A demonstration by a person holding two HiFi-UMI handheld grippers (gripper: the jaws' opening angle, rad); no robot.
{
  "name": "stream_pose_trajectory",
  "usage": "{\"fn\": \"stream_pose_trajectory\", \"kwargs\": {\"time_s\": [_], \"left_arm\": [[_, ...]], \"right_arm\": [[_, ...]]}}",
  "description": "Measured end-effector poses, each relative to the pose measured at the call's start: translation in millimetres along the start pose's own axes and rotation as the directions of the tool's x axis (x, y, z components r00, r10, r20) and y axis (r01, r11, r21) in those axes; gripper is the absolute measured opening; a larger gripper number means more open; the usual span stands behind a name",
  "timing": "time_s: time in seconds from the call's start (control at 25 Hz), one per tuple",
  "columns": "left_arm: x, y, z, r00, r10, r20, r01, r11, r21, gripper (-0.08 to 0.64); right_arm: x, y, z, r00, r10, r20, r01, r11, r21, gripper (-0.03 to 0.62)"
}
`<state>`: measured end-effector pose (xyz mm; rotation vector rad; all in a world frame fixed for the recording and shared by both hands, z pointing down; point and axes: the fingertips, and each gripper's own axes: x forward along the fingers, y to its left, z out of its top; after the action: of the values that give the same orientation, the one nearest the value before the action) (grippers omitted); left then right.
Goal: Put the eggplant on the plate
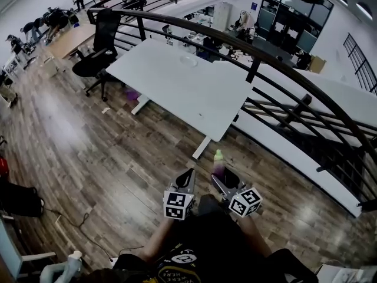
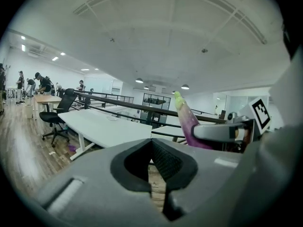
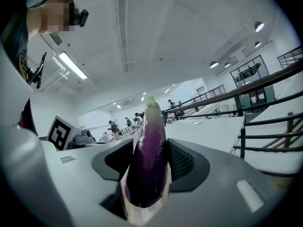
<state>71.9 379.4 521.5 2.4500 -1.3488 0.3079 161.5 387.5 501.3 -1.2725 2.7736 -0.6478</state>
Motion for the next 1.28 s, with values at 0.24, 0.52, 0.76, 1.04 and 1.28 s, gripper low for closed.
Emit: {"fn": "stream_pose_trajectory", "kwargs": {"time_s": [0.24,0.52,0.76,1.04,1.28], "left_arm": [[20.7,14.9,-2.4,1.0,-0.02,-0.005,0.02,0.999,-0.037,0.005],[86.9,52.4,26.2,0.999,-0.033,-0.022,0.033,0.999,-0.023,0.005],[141.8,87.1,73.1,1.0,-0.002,-0.001,0.002,1.0,0.021,0.005],[190.6,115.4,86.2,0.999,0.037,-0.029,-0.036,0.999,0.028,0.005],[221.0,143.8,88.9,0.998,-0.014,-0.065,0.016,0.999,0.038,0.005]], "right_arm": [[27.5,-10.4,-6.9,1.0,0.001,-0.025,0.001,0.999,0.043,0.225],[91.6,-54.7,10.8,0.999,0.03,-0.039,-0.027,0.997,0.07,0.225],[147.3,-92.2,51.7,0.996,0.093,-0.009,-0.092,0.993,0.069,0.225],[196.3,-129.7,71.3,0.987,0.152,-0.043,-0.149,0.987,0.062,0.224],[238.1,-144.5,67.4,0.987,0.151,-0.057,-0.143,0.983,0.116,0.225]]}}
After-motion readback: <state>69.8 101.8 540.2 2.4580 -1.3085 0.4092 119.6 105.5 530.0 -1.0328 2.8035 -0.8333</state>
